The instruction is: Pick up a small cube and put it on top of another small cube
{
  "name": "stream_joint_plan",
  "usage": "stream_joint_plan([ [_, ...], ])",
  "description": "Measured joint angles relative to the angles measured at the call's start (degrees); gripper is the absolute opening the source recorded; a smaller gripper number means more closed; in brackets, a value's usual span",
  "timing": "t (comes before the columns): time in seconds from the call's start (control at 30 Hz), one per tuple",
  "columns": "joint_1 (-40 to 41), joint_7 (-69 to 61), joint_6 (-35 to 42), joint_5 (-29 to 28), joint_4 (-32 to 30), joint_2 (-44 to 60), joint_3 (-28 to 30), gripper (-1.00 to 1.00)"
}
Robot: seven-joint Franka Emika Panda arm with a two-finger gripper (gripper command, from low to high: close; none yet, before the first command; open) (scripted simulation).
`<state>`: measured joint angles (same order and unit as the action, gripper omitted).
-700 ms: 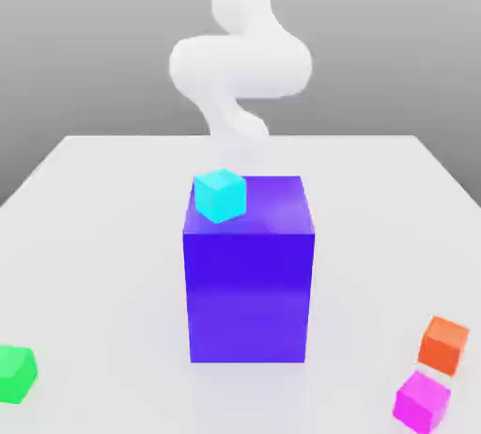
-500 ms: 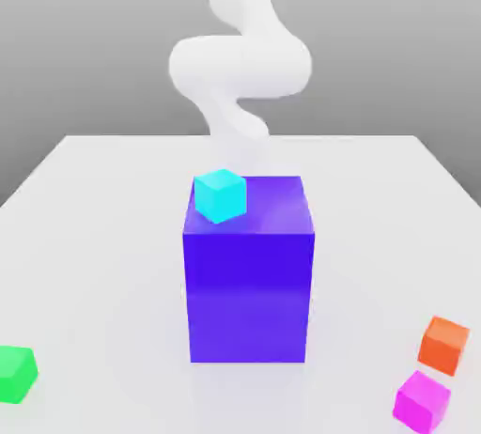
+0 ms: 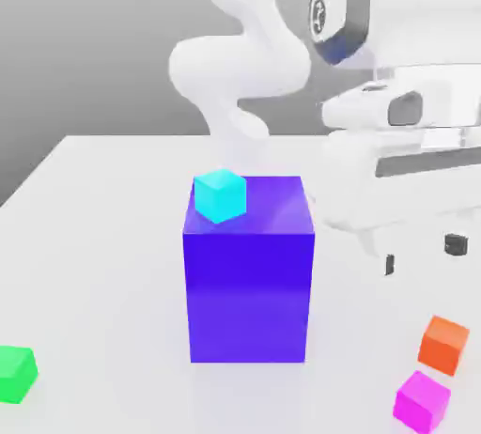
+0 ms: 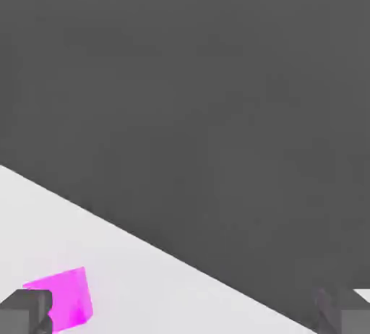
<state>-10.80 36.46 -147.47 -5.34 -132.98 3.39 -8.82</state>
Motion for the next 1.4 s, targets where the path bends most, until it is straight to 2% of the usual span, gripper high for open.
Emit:
stream_joint_plan([
  [0.23,-2.9,-2.1,-4.6,-2.5,-0.3,14.6,-1.9,0.00],
  [0.37,-5.3,-1.0,-10.2,-4.6,1.1,22.9,0.2,0.00],
  [0.4,-5.8,-0.6,-11.7,-5.2,1.5,24.9,0.9,-1.00],
  [0.63,-5.9,-0.5,-12.0,-5.4,1.6,25.3,1.0,-1.00],
  [0.8,-3.5,-2.1,-5.6,-2.1,-0.2,17.0,-0.6,-1.00],
  [1.4,21.3,16.6,-1.2,12.7,-1.9,11.4,24.9,-1.00],
])
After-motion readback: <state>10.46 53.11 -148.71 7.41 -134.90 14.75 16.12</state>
